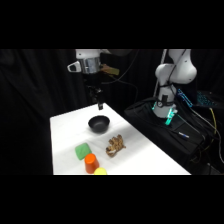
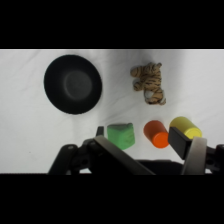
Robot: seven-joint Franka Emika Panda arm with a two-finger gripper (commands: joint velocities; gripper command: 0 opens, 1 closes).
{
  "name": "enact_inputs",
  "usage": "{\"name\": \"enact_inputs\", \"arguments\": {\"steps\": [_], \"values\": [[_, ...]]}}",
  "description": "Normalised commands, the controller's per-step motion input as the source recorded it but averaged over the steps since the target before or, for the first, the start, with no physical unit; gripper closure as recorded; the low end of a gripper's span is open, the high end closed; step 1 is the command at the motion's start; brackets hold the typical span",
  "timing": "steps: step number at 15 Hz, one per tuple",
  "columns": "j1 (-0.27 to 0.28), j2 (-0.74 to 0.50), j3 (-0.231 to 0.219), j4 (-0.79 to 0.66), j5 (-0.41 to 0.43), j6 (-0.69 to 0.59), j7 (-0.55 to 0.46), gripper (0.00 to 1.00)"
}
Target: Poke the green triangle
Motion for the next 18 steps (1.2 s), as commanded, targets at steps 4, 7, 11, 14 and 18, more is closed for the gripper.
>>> {"name": "enact_inputs", "arguments": {"steps": [4, 7, 11, 14, 18], "values": [[-0.020, 0.14, 0.019, 0.24, -0.012, -0.07, 0.02, 0.00], [-0.024, 0.33, 0.010, 0.53, -0.005, -0.13, 0.05, 0.00], [-0.050, 0.45, 0.001, 0.69, 0.058, -0.19, 0.00, 0.00], [-0.076, 0.48, 0.008, 0.70, 0.134, -0.24, -0.07, 0.26], [-0.081, 0.40, 0.022, 0.59, 0.138, -0.14, -0.12, 0.75]]}}
